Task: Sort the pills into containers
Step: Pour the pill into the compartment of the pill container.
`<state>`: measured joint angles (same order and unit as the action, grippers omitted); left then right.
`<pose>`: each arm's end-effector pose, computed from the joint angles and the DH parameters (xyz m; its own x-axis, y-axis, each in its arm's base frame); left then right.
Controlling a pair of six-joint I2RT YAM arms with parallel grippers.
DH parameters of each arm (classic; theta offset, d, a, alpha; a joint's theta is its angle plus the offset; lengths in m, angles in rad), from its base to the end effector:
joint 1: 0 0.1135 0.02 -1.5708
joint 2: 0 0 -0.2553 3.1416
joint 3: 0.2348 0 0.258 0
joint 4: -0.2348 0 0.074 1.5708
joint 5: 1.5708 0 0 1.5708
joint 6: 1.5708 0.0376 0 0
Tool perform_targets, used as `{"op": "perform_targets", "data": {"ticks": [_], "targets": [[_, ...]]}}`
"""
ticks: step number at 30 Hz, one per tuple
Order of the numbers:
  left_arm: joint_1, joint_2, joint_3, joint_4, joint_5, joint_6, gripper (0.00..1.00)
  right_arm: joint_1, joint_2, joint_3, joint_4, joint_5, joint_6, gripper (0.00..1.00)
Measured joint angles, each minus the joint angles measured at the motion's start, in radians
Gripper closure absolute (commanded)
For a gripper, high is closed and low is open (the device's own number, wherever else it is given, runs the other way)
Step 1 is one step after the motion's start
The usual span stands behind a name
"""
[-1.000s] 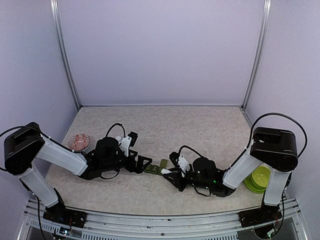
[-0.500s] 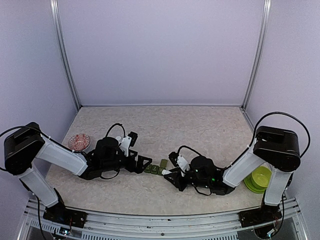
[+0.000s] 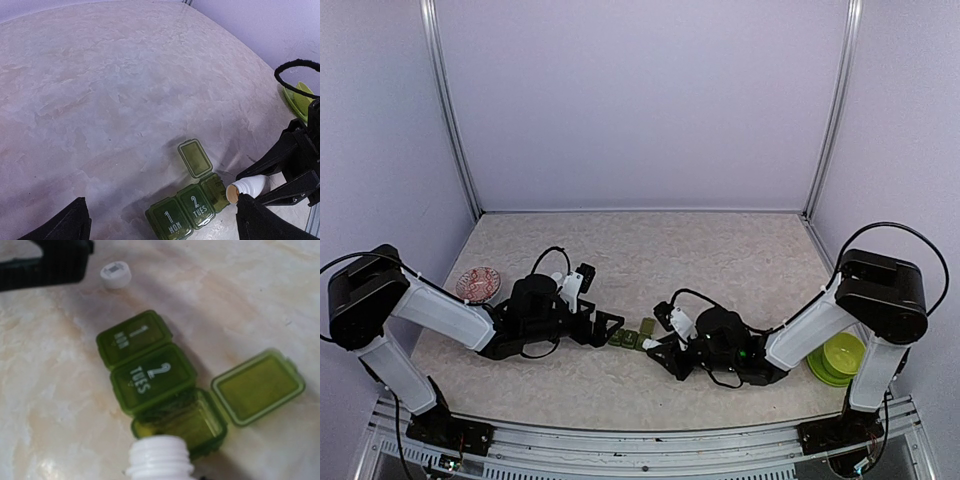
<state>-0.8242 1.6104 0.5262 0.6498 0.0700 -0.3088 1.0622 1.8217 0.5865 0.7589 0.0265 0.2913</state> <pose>0.2029 -0.2232 0.1279 -0.5079 0.1026 -0.8553 0.6518 0.6949 -0.3037 0.1576 0.2806 0.0925 -0.4613 -0.2379 -0.8547 -0.7612 0.6010 0.2436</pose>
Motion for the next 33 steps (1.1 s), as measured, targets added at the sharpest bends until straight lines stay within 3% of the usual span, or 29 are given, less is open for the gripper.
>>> {"op": "perform_targets", "data": {"ticks": [33], "targets": [[0.0, 0.0, 0.0, 0.0, -0.003, 0.0, 0.01, -0.002, -0.057, 0.1, -0.269, 0.015, 0.025, 0.88]]}}
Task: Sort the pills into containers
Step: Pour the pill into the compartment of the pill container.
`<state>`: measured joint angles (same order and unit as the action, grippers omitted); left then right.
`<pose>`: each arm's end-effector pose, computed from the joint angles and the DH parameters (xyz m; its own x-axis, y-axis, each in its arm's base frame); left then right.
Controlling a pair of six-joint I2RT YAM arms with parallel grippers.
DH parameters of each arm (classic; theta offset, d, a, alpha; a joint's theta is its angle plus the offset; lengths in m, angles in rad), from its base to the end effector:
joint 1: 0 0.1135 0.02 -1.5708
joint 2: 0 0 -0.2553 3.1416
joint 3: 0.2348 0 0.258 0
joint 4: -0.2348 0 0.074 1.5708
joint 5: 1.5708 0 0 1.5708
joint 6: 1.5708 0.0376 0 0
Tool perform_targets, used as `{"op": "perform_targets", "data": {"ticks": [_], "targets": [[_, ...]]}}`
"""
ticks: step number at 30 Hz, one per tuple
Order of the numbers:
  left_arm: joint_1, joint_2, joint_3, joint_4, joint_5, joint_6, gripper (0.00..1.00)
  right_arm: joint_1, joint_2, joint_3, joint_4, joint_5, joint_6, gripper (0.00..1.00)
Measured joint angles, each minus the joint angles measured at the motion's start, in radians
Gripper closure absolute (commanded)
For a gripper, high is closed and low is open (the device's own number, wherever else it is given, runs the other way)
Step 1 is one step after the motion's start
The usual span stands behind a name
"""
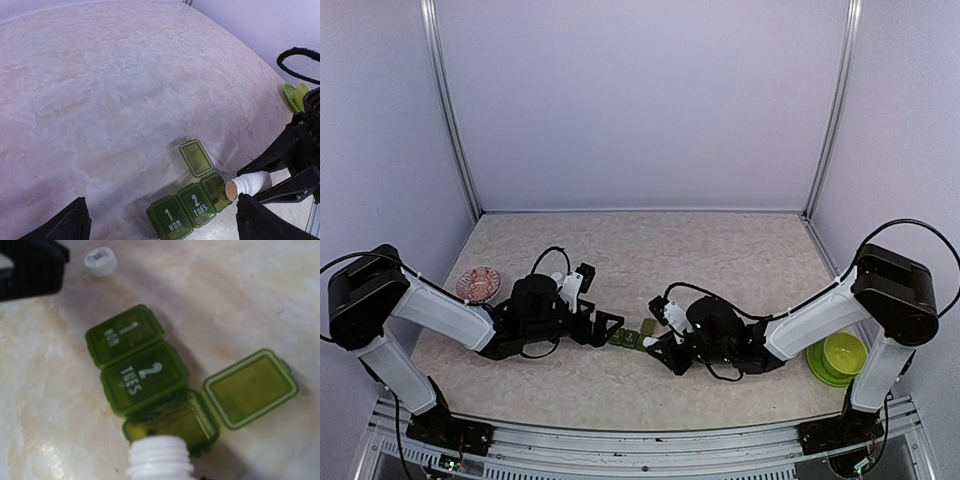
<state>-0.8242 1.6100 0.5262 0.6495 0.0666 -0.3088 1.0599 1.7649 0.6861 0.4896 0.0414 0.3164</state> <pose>0.2030 -0.2231 0.1280 -0.5073 0.1018 -0.8557 0.6500 0.6972 -0.3024 0.1644 0.2901 0.1092 -0.5242 -0.2993 -0.7973 -0.7278 0.6437 0.2368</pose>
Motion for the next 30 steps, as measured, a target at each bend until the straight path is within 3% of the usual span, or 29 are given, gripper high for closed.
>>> {"op": "perform_targets", "data": {"ticks": [30], "targets": [[0.0, 0.0, 0.0, 0.0, 0.0, 0.0, 0.01, 0.0, -0.017, 0.145, -0.286, 0.0, 0.008, 0.88]]}}
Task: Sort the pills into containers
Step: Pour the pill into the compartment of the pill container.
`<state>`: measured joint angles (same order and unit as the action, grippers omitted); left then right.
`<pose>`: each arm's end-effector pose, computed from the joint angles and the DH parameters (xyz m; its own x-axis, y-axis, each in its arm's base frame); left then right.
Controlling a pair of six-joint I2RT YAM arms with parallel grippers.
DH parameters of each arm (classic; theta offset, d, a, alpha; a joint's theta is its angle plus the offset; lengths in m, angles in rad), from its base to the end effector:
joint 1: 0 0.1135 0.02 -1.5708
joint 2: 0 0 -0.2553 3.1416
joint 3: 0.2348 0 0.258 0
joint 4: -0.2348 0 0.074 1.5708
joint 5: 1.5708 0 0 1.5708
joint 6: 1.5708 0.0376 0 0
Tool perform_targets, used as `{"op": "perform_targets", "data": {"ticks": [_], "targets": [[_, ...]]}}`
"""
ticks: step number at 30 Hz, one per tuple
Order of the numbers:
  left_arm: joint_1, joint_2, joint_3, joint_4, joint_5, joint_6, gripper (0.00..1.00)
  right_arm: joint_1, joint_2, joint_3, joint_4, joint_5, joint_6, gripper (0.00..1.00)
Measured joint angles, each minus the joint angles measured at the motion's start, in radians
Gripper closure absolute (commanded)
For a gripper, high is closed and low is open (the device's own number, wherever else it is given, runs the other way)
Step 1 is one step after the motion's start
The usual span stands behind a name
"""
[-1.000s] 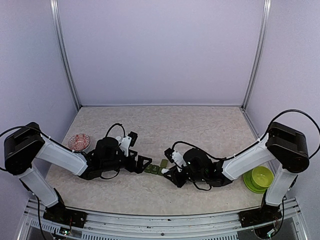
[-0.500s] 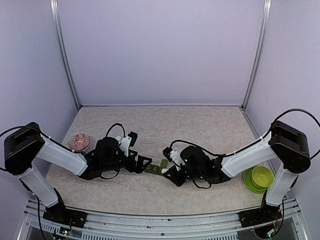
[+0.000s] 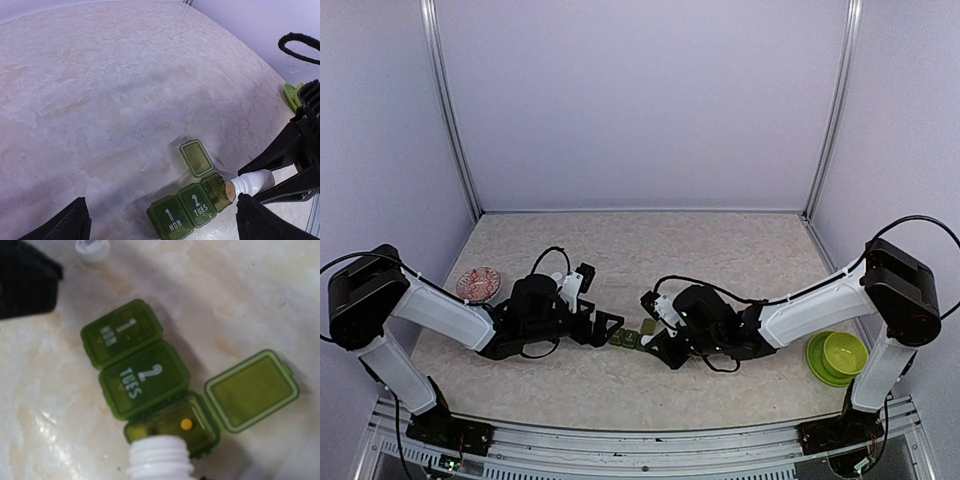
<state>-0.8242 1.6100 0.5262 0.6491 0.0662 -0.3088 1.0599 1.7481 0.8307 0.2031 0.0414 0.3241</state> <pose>0.2030 -0.2231 0.1280 -0.5075 0.1019 -0.8556 0.6497 0.6976 -0.3022 0.1723 0.3041 0.1290 -0.5763 -0.3774 -0.7249 -0.7097 0.6710 0.2149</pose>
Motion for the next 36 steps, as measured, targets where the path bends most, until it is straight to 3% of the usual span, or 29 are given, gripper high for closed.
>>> {"op": "perform_targets", "data": {"ticks": [36], "targets": [[0.0, 0.0, 0.0, -0.005, 0.0, 0.0, 0.01, 0.0, 0.004, 0.095, -0.178, -0.014, 0.012, 0.87]]}}
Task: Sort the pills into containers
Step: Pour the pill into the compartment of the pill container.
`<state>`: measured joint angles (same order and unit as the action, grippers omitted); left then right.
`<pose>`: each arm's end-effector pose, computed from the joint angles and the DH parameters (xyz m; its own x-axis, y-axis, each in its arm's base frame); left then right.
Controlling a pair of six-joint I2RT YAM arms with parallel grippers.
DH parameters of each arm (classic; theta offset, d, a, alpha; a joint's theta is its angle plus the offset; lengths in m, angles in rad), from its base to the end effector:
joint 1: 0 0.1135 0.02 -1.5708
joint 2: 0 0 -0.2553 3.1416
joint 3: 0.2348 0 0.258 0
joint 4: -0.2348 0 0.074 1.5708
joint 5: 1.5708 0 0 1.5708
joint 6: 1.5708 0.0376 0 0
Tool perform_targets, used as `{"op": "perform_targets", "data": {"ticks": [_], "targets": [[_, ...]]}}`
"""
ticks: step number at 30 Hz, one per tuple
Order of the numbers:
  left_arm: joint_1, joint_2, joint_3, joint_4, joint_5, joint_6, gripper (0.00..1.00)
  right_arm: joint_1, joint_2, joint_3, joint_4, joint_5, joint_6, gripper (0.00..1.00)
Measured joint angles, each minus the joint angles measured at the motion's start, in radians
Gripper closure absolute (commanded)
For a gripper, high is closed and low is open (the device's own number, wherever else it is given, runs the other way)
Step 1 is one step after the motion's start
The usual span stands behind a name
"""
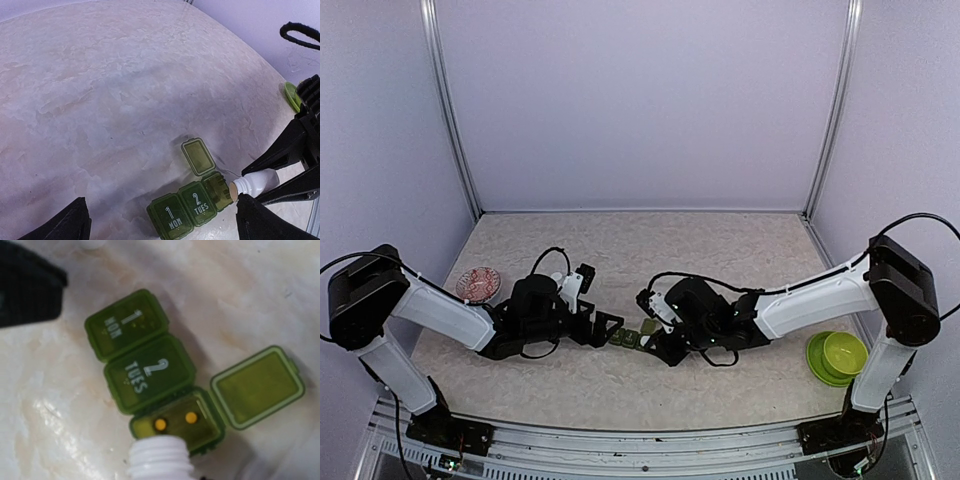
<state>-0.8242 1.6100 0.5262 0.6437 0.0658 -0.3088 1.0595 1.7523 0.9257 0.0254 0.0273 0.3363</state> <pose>0.2029 -0.2229 0.1274 -0.5105 0.1052 -0.8534 0.6483 0.6990 -0.3016 0.1760 0.3116 0.1405 -0.6164 -0.4244 -0.6633 -0.6982 0.6841 0.2111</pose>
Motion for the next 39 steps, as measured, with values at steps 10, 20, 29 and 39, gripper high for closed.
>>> {"op": "perform_targets", "data": {"ticks": [10, 20, 29, 39], "targets": [[0.0, 0.0, 0.0, -0.005, 0.0, 0.0, 0.01, 0.0, 0.012, 0.032, -0.05, -0.001, 0.003, 0.87], [0.0, 0.0, 0.0, -0.006, -0.002, 0.0, 0.01, 0.0, 0.02, 0.05, -0.089, -0.006, 0.009, 0.86], [0.0, 0.0, 0.0, -0.006, -0.003, 0.0, 0.01, -0.002, 0.021, 0.06, -0.1, -0.008, 0.01, 0.86], [0.0, 0.0, 0.0, -0.007, -0.003, 0.0, 0.01, -0.003, 0.022, 0.077, -0.131, -0.008, 0.01, 0.85]]}}
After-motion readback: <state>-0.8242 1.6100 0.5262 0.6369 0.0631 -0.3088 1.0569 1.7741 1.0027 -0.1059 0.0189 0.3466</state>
